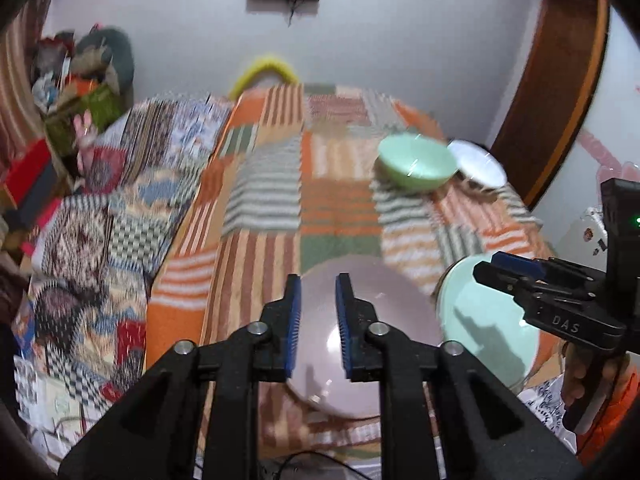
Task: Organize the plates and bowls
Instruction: 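Open the left tool releasing the pink bowl onto the right tool's stack, then reach the left tool to the mint green bowl rim and close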
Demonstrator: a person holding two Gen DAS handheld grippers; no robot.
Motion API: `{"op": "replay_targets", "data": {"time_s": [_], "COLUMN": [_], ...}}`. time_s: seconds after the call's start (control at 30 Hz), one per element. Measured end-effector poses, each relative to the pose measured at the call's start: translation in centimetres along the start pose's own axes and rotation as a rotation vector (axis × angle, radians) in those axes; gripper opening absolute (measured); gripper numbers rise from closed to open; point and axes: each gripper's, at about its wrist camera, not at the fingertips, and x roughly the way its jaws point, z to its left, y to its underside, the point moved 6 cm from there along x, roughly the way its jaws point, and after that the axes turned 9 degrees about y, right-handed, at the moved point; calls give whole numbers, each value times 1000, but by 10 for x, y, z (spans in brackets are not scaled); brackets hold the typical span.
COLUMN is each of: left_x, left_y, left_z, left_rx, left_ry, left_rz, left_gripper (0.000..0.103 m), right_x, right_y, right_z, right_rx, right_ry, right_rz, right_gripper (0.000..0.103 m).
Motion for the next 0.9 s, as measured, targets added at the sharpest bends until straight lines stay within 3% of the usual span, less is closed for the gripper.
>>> {"op": "replay_targets", "data": {"time_s": [0.13,0.3,0.43,0.67,0.9], "left_x": [-11,-5,12,72,142], "left_y": [-21,-52,-75,-104,-110], "left_z": [-23,-45,-53,-49,-39], "left_rx": [48,75,80,15,6], "left_ry": [31,68,76,138,114], "left_rz": [-67,-108,-113,-34,58], "left_gripper": [41,43,55,56,56], "right_x": [-21,-36,-36,-2,55], "right_y": [-16,-35,-49,-74,-98], "right_z": [-17,-43,-65,-97,-116], "right_rx": [21,38,67,144,177], "right_ry": [26,67,98,99,121], "right_rz": [-69,-129,-151,-122,-72], "right_gripper": [44,46,48,48,48]}}
